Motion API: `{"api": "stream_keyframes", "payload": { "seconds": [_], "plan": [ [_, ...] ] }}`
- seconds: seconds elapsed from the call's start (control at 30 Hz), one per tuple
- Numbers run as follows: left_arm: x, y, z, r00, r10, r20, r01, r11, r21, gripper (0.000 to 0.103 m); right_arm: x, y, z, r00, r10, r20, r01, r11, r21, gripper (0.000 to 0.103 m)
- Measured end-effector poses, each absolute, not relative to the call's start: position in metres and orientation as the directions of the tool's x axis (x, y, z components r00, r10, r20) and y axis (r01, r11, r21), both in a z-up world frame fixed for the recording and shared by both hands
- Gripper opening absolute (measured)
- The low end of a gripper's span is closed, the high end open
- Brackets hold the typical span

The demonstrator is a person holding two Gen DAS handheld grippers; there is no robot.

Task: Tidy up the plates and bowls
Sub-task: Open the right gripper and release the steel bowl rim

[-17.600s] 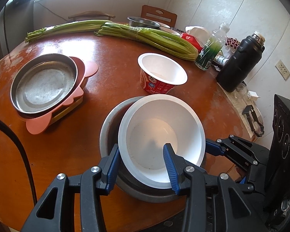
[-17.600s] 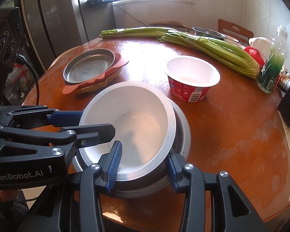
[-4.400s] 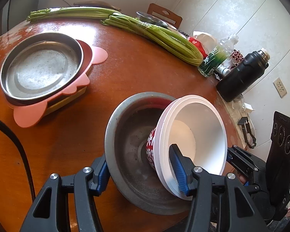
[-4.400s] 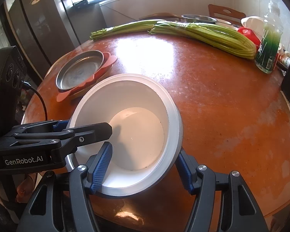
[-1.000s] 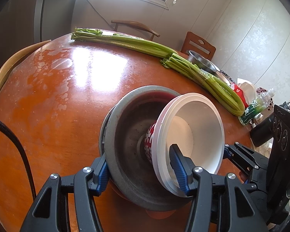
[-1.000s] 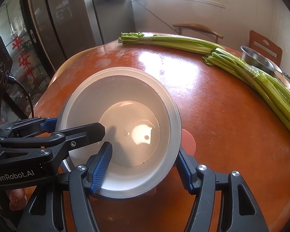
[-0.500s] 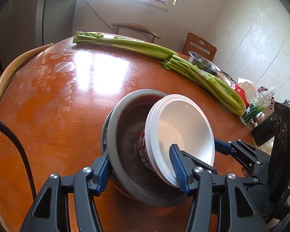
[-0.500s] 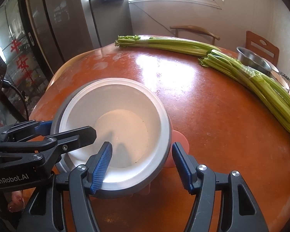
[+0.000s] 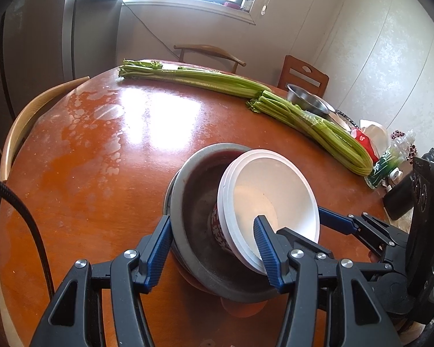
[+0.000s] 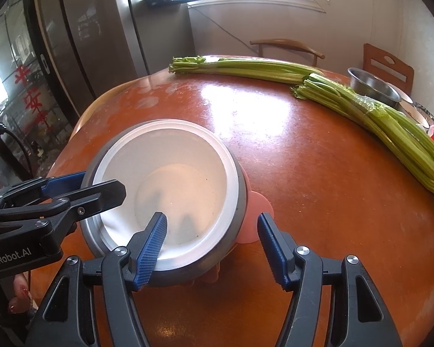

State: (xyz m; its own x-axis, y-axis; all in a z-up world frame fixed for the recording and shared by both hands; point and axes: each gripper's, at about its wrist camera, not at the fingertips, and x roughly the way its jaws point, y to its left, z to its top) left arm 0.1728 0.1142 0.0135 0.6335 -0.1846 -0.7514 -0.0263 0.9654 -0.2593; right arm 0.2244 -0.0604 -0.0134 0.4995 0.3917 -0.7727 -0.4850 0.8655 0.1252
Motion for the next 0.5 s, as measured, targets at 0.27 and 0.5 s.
{"api": "stream_keyframes", "payload": {
  "seconds": [0.27,0.5],
  "plan": [
    [0.163,0.117,0.02,0.646,-0.171,-0.744,-0.039,0.966,-0.256,0.057,0.216,-0.069,-0.003,0.525,0.389,-0.757,-0.472,0.873,0.121,0.067],
    [0.15,0.114,0.029,0.662,-0.149,-0.734,-0.048,0.97,-0.24,0.057,0.202,-0.075,0.01,0.552,0.39,-0.737,-0.469,0.876,0.113,0.067]
  ]
}}
